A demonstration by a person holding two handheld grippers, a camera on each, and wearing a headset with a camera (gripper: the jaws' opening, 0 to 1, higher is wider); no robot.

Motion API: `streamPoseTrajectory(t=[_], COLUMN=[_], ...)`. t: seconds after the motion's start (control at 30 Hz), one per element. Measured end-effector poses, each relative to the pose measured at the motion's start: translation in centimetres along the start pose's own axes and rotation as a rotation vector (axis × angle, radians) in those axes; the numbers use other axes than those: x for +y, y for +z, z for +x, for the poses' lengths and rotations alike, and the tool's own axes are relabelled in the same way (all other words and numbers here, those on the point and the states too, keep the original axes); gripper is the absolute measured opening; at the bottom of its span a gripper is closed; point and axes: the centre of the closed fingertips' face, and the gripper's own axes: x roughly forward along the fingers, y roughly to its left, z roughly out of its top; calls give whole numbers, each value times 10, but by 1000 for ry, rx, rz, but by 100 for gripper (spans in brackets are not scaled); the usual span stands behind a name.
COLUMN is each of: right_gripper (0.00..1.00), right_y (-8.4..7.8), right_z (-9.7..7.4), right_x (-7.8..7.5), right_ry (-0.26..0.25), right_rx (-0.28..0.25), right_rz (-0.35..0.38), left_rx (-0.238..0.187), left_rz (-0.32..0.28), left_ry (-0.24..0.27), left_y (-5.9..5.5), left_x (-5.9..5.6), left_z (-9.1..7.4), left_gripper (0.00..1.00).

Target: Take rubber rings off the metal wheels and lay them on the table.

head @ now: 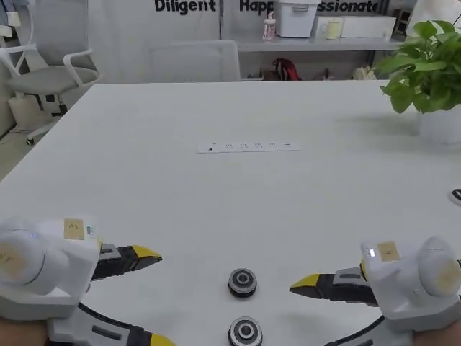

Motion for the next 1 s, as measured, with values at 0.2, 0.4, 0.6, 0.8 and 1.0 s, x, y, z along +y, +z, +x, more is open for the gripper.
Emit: streamPoseTrajectory(t=[0.2,0.4,0.6,0.8,1.0], right_gripper=[53,46,42,36,31], right_y=[-2,-6,-6,-7,-6], right_z=[9,17,25,30,34], right_x=[-2,-1,0,-1,0], right_ry=[24,52,70,85,95], right_rx=[1,16,9,7,0], right_rz=[-12,-18,-9,-1,11], left_rx=[24,40,48,55,46], left_rz=[22,30,21,32,23], left_ry=[-50,-93,-126,-164,-186], left_y=[-5,-8,-9,-9,-6], left_x=[-3,-8,-12,-17,-21], left_z=[12,25,36,46,57], left_gripper=[75,67,62,54,45])
